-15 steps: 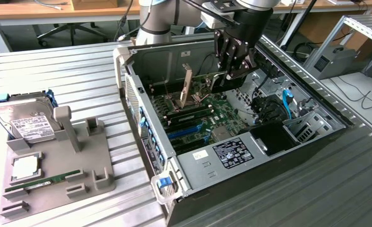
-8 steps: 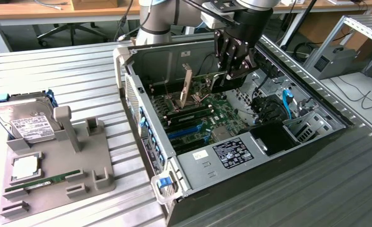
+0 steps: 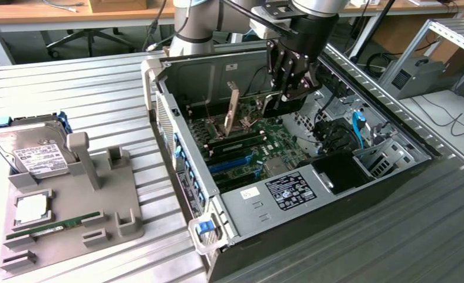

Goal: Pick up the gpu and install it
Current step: 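Insert the gpu into the slot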

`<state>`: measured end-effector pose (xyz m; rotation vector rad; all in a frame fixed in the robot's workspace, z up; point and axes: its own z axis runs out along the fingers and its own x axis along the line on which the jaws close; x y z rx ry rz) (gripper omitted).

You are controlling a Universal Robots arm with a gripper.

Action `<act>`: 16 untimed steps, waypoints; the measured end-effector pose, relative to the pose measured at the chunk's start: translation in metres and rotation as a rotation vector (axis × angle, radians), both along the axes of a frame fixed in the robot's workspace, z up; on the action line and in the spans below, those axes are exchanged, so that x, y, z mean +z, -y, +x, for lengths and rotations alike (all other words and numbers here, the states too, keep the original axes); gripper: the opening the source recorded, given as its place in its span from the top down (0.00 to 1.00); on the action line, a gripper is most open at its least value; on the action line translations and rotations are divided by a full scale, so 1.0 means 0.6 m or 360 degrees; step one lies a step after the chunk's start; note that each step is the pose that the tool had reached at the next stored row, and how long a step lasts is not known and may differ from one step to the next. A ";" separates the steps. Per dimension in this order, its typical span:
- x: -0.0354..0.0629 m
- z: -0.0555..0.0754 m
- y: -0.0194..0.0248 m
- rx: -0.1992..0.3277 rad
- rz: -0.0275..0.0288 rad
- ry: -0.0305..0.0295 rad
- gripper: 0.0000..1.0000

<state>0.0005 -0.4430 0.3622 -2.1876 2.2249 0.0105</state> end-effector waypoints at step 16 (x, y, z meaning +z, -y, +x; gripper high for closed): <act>-0.047 -0.001 0.0000 0.0000 -0.00006 -0.00001 0.73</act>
